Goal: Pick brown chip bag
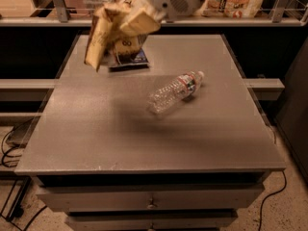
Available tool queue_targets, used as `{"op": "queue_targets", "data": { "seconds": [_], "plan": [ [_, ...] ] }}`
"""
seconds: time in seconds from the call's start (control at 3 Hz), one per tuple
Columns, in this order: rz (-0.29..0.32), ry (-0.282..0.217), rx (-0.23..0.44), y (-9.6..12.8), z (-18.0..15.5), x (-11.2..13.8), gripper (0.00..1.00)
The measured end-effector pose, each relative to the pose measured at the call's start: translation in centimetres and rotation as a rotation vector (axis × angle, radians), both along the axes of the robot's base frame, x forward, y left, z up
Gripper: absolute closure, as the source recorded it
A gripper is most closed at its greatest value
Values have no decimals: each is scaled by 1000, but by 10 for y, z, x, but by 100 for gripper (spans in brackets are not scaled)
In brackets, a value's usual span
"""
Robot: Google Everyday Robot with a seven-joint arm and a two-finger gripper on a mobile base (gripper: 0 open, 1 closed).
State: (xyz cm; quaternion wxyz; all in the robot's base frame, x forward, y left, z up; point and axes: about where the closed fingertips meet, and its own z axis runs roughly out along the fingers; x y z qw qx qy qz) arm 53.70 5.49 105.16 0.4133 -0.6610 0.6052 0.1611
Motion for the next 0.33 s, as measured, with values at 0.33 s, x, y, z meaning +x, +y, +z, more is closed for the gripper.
{"op": "queue_targets", "data": {
  "seconds": [0.33],
  "plan": [
    [-2, -71, 35, -2, 43, 1, 100]
  ]
}}
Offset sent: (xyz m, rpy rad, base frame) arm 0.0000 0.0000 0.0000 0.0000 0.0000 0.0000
